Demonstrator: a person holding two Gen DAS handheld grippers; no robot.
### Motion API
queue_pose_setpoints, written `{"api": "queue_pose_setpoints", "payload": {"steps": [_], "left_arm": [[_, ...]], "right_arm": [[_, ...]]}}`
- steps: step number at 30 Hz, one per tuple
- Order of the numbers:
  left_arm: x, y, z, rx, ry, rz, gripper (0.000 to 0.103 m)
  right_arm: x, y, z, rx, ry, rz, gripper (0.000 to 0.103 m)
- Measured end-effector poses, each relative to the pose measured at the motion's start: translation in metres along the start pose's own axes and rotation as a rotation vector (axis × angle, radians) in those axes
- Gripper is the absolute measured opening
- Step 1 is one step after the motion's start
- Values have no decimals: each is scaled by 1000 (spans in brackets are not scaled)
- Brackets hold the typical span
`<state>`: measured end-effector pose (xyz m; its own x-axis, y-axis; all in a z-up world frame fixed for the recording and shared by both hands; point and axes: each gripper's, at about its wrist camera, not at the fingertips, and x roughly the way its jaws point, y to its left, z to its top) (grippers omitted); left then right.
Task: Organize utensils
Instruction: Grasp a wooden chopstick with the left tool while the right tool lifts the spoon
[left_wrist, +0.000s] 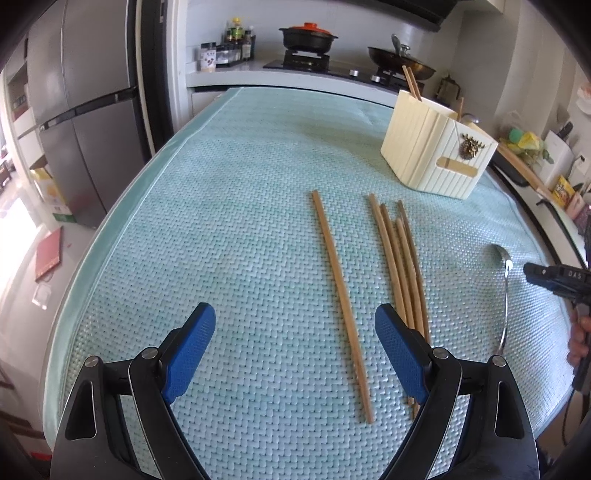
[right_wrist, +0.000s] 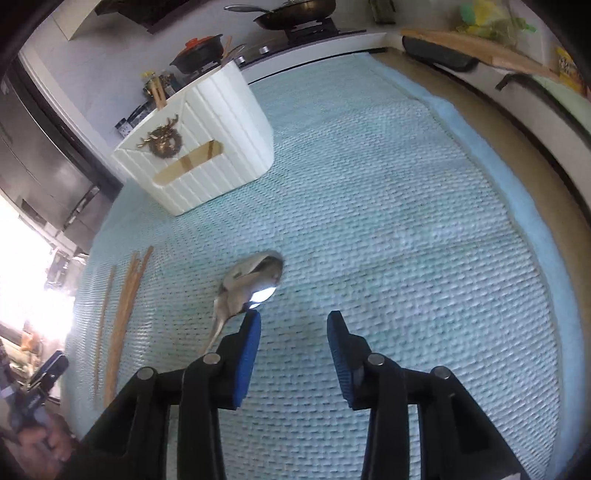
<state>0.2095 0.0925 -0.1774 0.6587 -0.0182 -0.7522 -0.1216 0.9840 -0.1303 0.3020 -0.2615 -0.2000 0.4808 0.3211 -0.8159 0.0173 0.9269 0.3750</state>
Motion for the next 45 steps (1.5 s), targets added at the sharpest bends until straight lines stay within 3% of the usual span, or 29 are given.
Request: {"api": "queue_pose_setpoints", "payload": {"steps": [4,7,8,10,11,22,30,32,33,35,36,37,40,45], "left_arm": [[2,-5,6,-18,-4,-32,89],[3,-8,7,-13,-7,-37,89],[4,-7,7,-10,-6,-34,89],[5,-5,7,-9,-1,-26,89],[6,-3,7,-11,2,-25,89],[44,6,43,-31,61,-86,88],[96,-6,79,15,106,-6,80],[110,-13,83,57,141,38,72],[117,-16,82,76,169,57,57],[119,-23,81,115,161,80,38],[117,-25,81,127,160,53,13],[116,-28,82,130,174,32,6],[109,-30,84,96,174,-40,4],[51,-29,97,34,60,-150,4]], "right_arm": [[29,18,6,76,60,136,45],[42,14,23,167,0,167,45],[46,10,27,199,-7,188,40],[51,8,34,217,-4,208,14],[51,8,35,223,-6,218,13],[-23,82,21,-175,-142,95,10],[-34,75,20,-168,-163,77,9],[-33,70,17,-171,-164,79,10],[-33,71,17,-173,-165,80,10],[-36,73,18,-182,-172,80,9],[-37,73,19,-186,-177,80,9],[-39,73,21,-187,-182,83,9],[-46,76,27,-191,-197,97,8],[-73,86,34,-219,-249,129,5]]}}
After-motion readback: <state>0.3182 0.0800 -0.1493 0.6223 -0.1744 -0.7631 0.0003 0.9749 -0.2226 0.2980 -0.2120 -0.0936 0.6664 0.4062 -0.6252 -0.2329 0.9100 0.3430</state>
